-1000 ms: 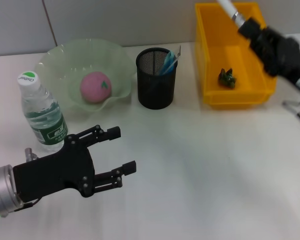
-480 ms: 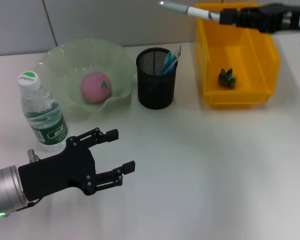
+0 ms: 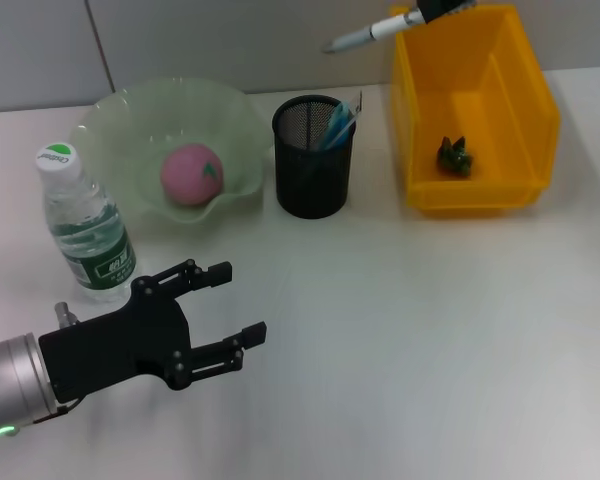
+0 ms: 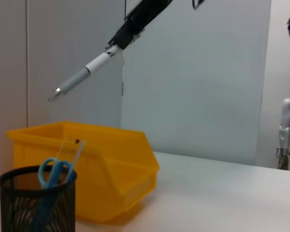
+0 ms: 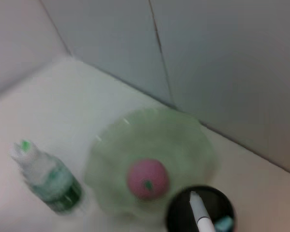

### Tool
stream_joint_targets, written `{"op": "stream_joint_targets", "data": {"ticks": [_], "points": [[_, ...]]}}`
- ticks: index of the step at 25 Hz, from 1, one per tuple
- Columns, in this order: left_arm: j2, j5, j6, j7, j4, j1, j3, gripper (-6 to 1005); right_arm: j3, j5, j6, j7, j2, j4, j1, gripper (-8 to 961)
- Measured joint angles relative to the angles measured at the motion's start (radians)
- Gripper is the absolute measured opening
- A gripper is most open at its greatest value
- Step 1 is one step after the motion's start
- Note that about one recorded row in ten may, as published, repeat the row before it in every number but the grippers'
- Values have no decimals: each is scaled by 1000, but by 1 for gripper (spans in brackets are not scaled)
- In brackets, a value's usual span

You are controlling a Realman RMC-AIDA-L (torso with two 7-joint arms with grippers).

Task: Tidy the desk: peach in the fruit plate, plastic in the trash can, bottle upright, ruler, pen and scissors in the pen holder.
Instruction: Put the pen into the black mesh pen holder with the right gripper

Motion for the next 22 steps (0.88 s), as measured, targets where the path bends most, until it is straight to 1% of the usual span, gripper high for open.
{"op": "stream_joint_targets", "data": {"ticks": [2,3,5,6,7,8,9,10,11,13,14,15,16,17,18,19,22], "points": [[0,0,-7,0,0,1,0,795,-19,-113,-8,4,8,23,75,140],[-1,0,-10,0,-1,1,0,795,-61,-177,-7,5,20,37,119,141],[-1,-1,-14,0,-1,1,0,795,-108,-225,2,8,36,46,155,141],[-1,-1,-14,0,-1,1,0,795,-108,-225,2,8,36,46,155,141],[-1,-1,-15,0,-1,1,0,795,-127,-249,12,10,44,51,171,142],[-3,-1,-15,0,-1,1,0,795,-155,-294,39,19,63,73,198,142],[-3,-1,-15,0,-1,1,0,795,-155,-294,39,19,63,73,198,142],[-4,-2,-16,0,-1,1,0,795,-175,-322,69,24,77,104,218,142],[-4,-2,-16,0,-1,1,0,795,-175,-322,69,24,77,104,218,142],[-4,-2,-18,0,-9,1,0,795,-205,-338,124,33,90,161,242,143],[-4,-2,-18,0,-9,1,0,795,-205,-338,124,33,90,161,242,143],[-4,-2,-18,0,-12,0,0,795,-226,-341,156,38,98,200,258,143],[-5,-2,-18,0,-17,-1,0,795,-226,-341,156,38,98,200,258,144],[-5,-2,-18,0,-18,-1,0,795,-234,-344,169,41,102,218,265,144],[-6,-2,-18,1,-22,-2,0,795,-253,-351,199,46,114,256,282,144],[-6,-2,-18,4,-27,-3,1,795,-253,-351,199,46,114,256,282,144],[-6,-2,-19,11,-38,-6,1,795,-281,-360,244,53,123,324,306,145]]}}
